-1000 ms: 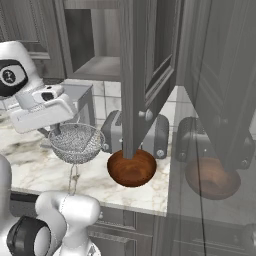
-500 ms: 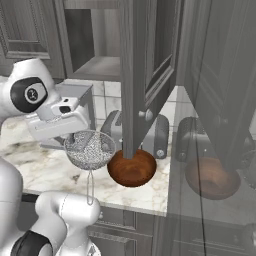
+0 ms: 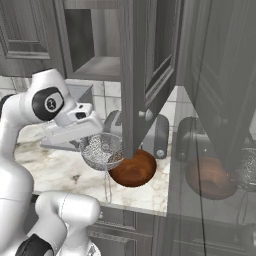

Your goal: Open the cabinet and setup a tea strainer by placing it in the bowl upright.

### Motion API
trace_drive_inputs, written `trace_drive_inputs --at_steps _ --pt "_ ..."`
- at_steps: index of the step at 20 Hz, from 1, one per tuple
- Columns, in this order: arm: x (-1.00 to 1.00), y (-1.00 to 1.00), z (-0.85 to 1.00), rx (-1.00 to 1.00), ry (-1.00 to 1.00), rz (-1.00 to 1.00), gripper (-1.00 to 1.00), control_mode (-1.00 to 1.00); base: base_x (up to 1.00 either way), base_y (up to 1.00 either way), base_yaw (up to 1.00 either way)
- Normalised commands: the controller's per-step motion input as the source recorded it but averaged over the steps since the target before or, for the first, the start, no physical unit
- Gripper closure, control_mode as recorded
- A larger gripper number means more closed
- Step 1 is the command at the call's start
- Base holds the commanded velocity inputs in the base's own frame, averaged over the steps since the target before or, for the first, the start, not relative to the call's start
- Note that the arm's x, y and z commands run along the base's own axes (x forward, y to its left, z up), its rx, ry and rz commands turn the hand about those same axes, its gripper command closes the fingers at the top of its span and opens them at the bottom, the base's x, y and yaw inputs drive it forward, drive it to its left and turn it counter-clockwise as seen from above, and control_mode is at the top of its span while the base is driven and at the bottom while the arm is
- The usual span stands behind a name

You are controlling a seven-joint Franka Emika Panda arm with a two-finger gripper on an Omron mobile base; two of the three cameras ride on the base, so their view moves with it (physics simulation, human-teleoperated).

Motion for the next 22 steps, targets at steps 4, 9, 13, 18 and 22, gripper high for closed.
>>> trace_drive_inputs --at_steps 4,9,13,18,22 --pt "0.45 -0.15 -0.22 0.0 0.0 -0.02 1.0 -1.0 0.0 0.0 0.0" --pt "0.26 -0.02 -0.35 0.0 -0.11 -0.01 1.0 -1.0 0.0 0.0 0.0" --pt "0.36 -0.08 -0.37 0.0 -0.08 -0.01 1.0 -1.0 0.0 0.0 0.0" --pt "0.29 -0.19 -0.33 -0.01 -0.06 -0.01 1.0 -1.0 0.0 0.0 0.0" --pt "0.21 -0.38 -0.27 0.0 -0.01 0.0 1.0 -1.0 0.0 0.0 0.0"
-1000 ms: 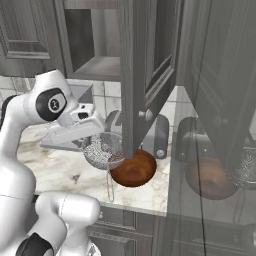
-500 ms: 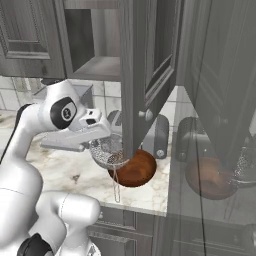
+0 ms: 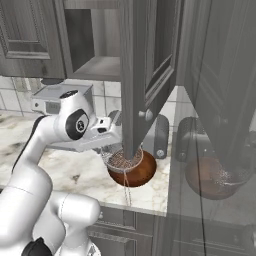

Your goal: Open the cabinet and setup a tea strainer by placing it in the bowl upright.

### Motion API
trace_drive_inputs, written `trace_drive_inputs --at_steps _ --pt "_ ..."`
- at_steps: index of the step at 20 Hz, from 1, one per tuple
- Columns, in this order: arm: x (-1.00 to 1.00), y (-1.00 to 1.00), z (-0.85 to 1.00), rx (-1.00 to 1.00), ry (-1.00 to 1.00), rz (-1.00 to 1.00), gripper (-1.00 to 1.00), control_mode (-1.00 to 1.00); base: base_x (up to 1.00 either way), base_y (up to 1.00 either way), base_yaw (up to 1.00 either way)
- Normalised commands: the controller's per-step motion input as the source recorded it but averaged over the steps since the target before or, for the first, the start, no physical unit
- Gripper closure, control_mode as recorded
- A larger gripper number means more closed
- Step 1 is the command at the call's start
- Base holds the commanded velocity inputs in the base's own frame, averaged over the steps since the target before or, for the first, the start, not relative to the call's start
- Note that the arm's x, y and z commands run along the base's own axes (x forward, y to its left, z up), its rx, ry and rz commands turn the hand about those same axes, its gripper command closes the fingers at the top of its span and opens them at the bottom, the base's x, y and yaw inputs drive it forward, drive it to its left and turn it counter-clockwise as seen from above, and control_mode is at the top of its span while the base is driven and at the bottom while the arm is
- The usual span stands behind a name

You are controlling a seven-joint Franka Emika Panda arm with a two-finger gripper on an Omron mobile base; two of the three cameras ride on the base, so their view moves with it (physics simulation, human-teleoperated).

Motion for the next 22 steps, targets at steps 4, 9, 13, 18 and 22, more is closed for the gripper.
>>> trace_drive_inputs --at_steps 4,9,13,18,22 --pt "0.05 -0.36 -0.27 0.0 0.0 0.0 1.0 -1.0 0.0 0.0 0.0" --pt "0.0 -0.14 -0.23 0.0 0.0 0.0 1.0 -1.0 0.0 0.0 0.0" --pt "0.05 0.0 -0.23 0.0 0.0 0.0 1.0 -1.0 0.0 0.0 0.0" --pt "0.21 0.05 -0.11 0.0 0.0 0.0 1.0 -1.0 0.0 0.0 0.0" --pt "0.34 0.03 -0.06 0.0 0.0 0.0 1.0 -1.0 0.0 0.0 0.0"
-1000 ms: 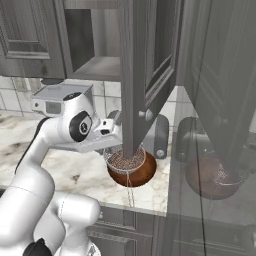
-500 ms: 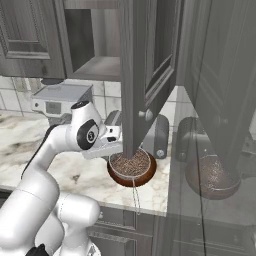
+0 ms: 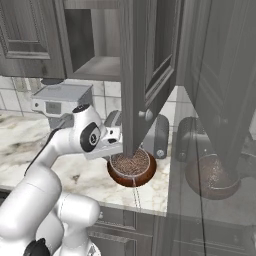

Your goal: Open the cabinet and setup a tea strainer by placing it in the bowl upright.

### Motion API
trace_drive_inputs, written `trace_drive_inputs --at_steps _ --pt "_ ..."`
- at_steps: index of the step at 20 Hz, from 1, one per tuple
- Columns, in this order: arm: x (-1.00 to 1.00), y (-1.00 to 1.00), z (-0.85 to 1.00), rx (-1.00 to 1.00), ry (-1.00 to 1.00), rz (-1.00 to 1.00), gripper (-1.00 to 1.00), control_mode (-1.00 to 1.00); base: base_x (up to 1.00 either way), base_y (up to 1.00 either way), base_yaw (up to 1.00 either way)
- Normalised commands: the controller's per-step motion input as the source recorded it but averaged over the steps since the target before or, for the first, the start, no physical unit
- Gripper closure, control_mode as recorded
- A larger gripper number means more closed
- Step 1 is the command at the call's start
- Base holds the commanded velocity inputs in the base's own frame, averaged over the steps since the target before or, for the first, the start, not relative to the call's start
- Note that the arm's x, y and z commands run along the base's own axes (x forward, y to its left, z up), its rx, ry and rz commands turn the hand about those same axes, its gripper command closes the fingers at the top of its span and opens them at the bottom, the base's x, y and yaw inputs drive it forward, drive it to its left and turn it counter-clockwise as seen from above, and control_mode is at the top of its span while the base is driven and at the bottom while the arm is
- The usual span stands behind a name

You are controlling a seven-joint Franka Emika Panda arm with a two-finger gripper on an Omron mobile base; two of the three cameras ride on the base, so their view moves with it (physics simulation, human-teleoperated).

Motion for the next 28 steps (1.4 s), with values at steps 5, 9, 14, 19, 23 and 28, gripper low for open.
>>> trace_drive_inputs --at_steps 5,9,14,19,23,28 --pt "0.44 0.0 -0.02 0.0 0.01 0.04 1.0 -1.0 0.0 0.0 0.0" --pt "0.36 0.0 -0.02 0.0 0.03 0.04 1.0 -1.0 0.0 0.0 0.0" --pt "0.23 0.0 -0.16 0.0 0.03 0.01 1.0 -1.0 0.0 0.0 0.0" --pt "0.17 0.0 -0.25 -0.01 0.03 0.0 1.0 -1.0 0.0 0.0 0.0" --pt "0.16 0.0 -0.28 -0.01 0.02 0.0 1.0 -1.0 0.0 0.0 0.0" --pt "0.12 0.0 -0.27 0.0 0.01 0.0 1.0 -1.0 0.0 0.0 0.0"
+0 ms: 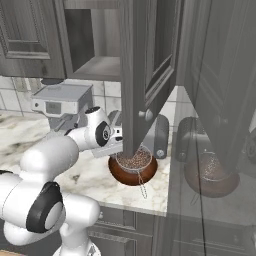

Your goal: Open the cabinet and setup a tea strainer by placing it in the bowl upright.

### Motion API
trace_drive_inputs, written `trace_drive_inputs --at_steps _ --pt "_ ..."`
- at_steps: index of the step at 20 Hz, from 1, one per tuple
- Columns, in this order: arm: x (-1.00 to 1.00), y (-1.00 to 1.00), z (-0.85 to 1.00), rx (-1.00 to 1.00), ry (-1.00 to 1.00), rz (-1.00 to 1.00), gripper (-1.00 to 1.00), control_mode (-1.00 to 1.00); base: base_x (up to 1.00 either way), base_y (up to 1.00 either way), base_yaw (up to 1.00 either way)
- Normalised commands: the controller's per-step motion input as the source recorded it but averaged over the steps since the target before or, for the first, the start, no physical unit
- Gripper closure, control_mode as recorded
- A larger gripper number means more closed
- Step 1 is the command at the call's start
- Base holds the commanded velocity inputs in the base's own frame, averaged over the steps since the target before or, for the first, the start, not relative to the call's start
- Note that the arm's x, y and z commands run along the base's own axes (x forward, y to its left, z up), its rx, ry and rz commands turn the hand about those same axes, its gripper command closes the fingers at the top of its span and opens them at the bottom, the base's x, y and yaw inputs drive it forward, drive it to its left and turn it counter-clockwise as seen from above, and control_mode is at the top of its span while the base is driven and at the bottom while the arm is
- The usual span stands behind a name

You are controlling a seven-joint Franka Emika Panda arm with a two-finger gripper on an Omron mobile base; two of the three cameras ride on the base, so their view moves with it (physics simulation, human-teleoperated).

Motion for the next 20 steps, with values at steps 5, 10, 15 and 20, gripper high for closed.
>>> trace_drive_inputs --at_steps 5,10,15,20 --pt "0.11 0.0 -0.31 0.0 0.02 0.0 1.0 -1.0 0.0 0.0 0.0" --pt "0.04 0.0 -0.3 0.0 0.03 0.0 1.0 -1.0 0.0 0.0 0.0" --pt "0.0 0.0 -0.18 0.0 0.04 0.0 1.0 -1.0 0.0 0.0 0.0" --pt "0.0 0.0 -0.03 0.0 0.0 0.0 1.0 -1.0 0.0 0.0 0.0"
